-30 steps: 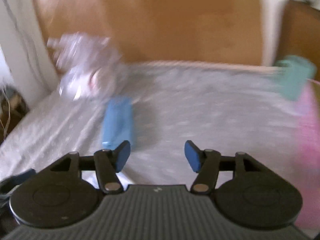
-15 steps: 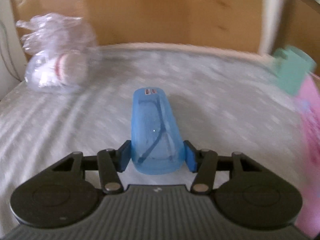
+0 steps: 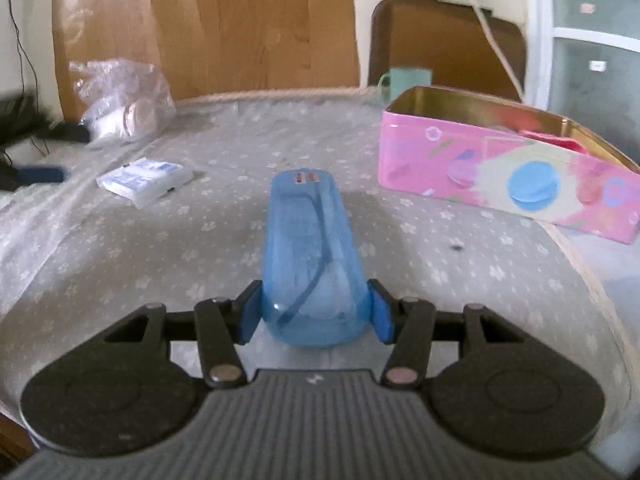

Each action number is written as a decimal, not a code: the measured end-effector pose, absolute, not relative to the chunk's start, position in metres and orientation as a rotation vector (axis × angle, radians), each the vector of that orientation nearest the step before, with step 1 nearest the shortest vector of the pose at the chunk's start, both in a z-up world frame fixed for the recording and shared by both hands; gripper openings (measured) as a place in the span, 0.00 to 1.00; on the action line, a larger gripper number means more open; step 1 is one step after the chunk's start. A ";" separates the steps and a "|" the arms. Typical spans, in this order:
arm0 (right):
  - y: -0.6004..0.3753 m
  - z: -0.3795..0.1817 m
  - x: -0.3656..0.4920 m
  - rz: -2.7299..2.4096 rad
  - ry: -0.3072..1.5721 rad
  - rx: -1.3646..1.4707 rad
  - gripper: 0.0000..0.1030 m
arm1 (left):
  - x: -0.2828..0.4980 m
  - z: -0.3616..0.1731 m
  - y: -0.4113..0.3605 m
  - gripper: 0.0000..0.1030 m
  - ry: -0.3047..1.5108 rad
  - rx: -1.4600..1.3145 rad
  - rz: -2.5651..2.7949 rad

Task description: Organize soft objects

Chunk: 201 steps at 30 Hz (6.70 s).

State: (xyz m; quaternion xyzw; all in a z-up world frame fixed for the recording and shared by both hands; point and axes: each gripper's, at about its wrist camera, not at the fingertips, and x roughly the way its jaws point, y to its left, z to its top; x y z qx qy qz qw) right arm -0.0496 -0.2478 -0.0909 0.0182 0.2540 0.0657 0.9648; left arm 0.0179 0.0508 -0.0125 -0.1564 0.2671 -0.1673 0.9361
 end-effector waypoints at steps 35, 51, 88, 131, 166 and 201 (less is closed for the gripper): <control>-0.353 -0.037 0.065 -0.074 0.281 0.082 0.58 | 0.153 0.049 -0.246 0.89 0.734 -0.130 -0.802; -0.335 -0.045 0.028 -0.117 0.204 0.089 0.70 | 0.146 0.034 -0.205 0.90 0.684 -0.185 -0.700; -0.226 -0.066 -0.015 0.241 0.456 -0.039 0.39 | 0.073 -0.049 -0.025 0.82 0.767 -0.315 -0.693; -0.409 -0.037 -0.092 -0.105 0.255 0.453 0.52 | 0.037 0.044 -0.229 1.00 0.565 0.091 -0.584; -0.378 -0.022 -0.146 -0.041 0.224 0.428 0.85 | -0.052 0.026 -0.158 1.00 0.533 0.154 -0.373; -0.372 -0.023 -0.148 -0.084 0.203 0.397 0.87 | -0.056 0.029 -0.155 1.00 0.584 0.120 -0.418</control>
